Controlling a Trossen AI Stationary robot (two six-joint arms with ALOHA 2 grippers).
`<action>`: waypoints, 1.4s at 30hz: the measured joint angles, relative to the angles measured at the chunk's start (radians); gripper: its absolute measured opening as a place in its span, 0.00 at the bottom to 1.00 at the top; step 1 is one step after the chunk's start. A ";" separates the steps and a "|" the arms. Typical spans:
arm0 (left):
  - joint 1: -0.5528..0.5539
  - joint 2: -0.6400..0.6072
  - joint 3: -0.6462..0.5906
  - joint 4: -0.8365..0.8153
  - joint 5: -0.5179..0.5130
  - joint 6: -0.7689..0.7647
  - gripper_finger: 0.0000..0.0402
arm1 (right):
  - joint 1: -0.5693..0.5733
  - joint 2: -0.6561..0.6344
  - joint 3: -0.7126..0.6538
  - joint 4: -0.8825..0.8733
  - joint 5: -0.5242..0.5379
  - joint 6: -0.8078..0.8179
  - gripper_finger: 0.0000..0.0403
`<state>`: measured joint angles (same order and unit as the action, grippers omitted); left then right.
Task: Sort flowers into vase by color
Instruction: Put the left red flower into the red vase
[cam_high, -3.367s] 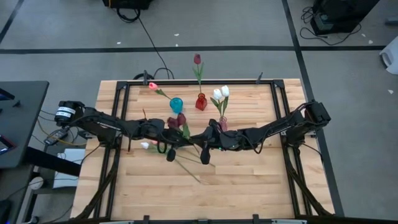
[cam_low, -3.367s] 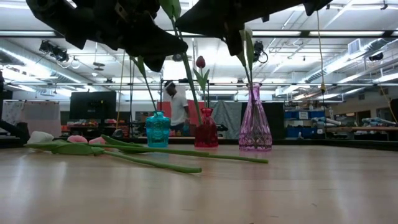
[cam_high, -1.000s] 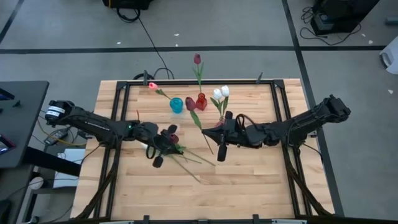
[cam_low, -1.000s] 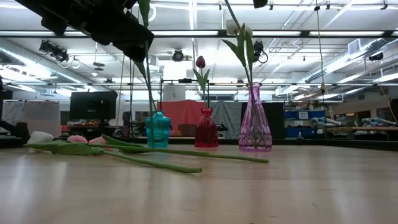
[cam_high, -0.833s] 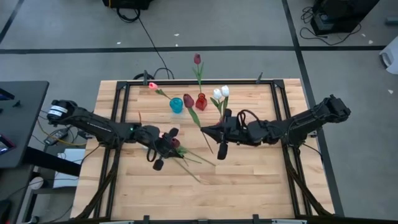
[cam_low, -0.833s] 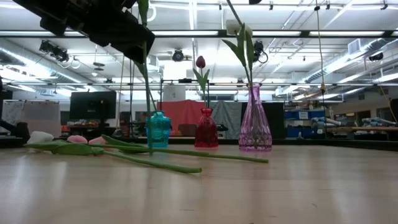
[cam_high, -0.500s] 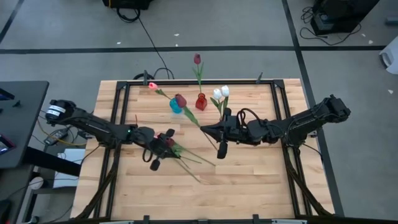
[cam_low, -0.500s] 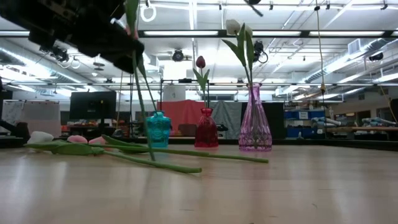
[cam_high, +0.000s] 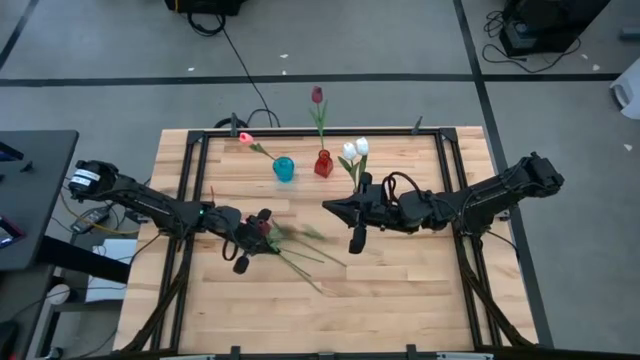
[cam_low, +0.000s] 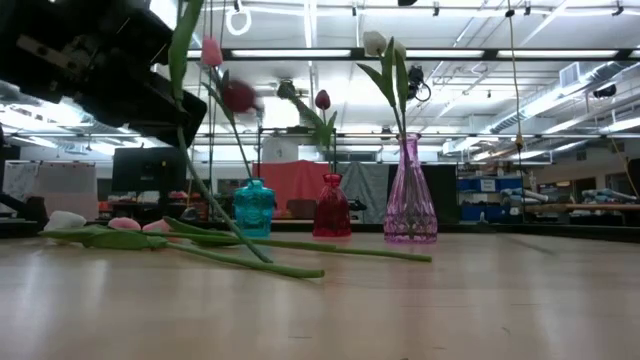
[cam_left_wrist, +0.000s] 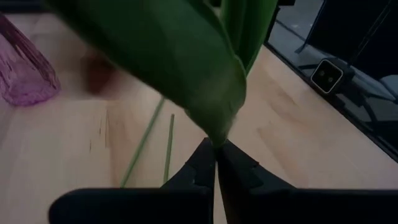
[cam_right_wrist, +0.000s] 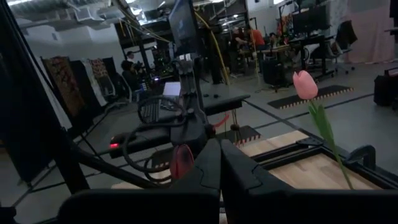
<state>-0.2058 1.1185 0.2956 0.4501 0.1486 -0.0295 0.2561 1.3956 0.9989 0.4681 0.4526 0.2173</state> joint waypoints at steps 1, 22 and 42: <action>0.000 -0.004 -0.016 0.026 0.000 0.000 0.04 | -0.005 0.000 0.000 0.003 0.000 0.000 0.02; 0.045 -0.023 -0.041 0.039 -0.007 0.051 0.04 | -0.103 0.070 0.000 -0.051 -0.010 0.130 0.02; 0.045 -0.023 -0.041 0.032 -0.032 0.056 0.04 | -0.100 0.076 0.000 -0.028 -0.018 0.147 0.02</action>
<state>-0.1608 1.0958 0.2550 0.4819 0.1162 0.0263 0.1562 1.4715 0.9989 0.4401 0.4343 0.3641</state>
